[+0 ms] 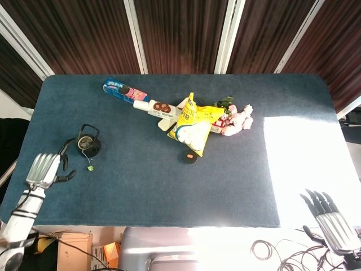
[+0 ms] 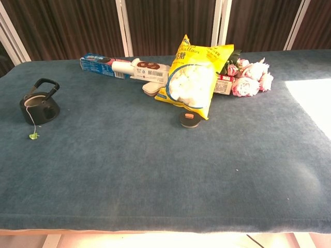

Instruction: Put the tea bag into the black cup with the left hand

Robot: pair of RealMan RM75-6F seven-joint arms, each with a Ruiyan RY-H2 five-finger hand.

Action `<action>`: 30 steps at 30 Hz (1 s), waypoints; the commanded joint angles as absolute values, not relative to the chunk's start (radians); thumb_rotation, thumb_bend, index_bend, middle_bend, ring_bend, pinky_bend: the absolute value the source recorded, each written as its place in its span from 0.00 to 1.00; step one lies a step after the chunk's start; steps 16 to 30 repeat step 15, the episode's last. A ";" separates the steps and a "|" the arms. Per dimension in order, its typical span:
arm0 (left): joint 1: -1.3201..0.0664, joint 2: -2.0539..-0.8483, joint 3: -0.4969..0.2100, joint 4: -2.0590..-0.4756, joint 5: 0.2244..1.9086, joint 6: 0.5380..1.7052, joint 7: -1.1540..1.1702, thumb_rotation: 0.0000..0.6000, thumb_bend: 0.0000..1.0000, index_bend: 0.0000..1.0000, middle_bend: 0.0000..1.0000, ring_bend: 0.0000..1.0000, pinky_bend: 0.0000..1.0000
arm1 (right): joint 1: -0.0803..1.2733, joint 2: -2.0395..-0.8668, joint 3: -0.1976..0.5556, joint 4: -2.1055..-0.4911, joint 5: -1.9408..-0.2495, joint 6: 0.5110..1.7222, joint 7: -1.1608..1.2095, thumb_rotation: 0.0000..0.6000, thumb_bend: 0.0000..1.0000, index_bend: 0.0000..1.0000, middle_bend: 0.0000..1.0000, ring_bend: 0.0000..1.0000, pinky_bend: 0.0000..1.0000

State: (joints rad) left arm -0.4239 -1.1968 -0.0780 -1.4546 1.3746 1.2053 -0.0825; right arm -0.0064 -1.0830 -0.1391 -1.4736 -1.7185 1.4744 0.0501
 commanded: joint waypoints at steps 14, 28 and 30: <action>-0.135 -1.229 0.121 -1.441 1.658 1.507 -0.077 1.00 0.08 0.03 0.00 0.00 0.14 | -0.017 -1.091 -0.147 -1.471 -1.742 1.499 0.032 1.00 0.30 0.00 0.00 0.00 0.00; -0.136 -1.224 0.121 -1.446 1.655 1.500 -0.077 1.00 0.08 0.03 0.00 0.00 0.14 | -0.017 -1.091 -0.147 -1.470 -1.742 1.499 0.034 1.00 0.30 0.00 0.00 0.00 0.00; -0.136 -1.224 0.121 -1.446 1.655 1.500 -0.077 1.00 0.08 0.03 0.00 0.00 0.14 | -0.017 -1.091 -0.147 -1.470 -1.742 1.499 0.034 1.00 0.30 0.00 0.00 0.00 0.00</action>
